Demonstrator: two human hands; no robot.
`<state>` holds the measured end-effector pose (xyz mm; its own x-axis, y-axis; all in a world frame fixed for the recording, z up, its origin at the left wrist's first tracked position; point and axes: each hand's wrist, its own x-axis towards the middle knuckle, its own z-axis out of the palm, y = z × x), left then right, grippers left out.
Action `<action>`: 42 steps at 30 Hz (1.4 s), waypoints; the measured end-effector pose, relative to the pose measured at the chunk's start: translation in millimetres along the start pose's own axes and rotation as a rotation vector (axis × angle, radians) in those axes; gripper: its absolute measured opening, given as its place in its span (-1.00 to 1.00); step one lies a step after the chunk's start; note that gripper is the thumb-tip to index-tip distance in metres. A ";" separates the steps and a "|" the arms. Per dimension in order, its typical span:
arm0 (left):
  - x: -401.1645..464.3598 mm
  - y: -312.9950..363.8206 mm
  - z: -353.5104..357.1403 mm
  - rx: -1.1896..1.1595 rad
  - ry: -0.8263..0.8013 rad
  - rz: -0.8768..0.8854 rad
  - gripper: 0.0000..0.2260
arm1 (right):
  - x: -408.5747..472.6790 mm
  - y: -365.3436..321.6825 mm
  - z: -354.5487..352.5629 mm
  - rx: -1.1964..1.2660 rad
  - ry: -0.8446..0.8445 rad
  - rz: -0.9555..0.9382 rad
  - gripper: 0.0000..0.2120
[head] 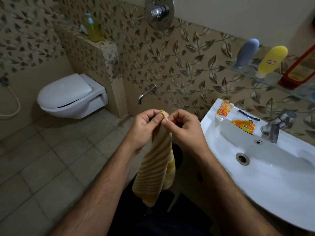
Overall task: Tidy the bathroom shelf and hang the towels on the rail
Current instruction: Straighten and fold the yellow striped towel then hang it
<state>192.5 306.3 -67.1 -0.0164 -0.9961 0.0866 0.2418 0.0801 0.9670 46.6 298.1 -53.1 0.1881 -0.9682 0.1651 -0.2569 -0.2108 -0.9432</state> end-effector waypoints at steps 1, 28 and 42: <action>0.8 2.9 -0.7 0.058 -0.015 0.025 -0.84 | 0.8 1.6 -2.9 0.044 -0.085 0.022 -0.81; 23.9 73.6 -17.9 1.018 0.213 0.483 -0.80 | -0.6 12.0 -6.9 0.163 -0.439 0.230 -0.75; 33.4 78.7 -45.1 1.036 0.396 0.502 -0.84 | -2.2 19.6 -3.5 -0.181 -0.088 0.049 -0.87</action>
<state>254.7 277.6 1.0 0.1973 -0.7738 0.6019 -0.7559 0.2708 0.5960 37.8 295.6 -70.9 0.2512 -0.9641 0.0865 -0.4327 -0.1918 -0.8809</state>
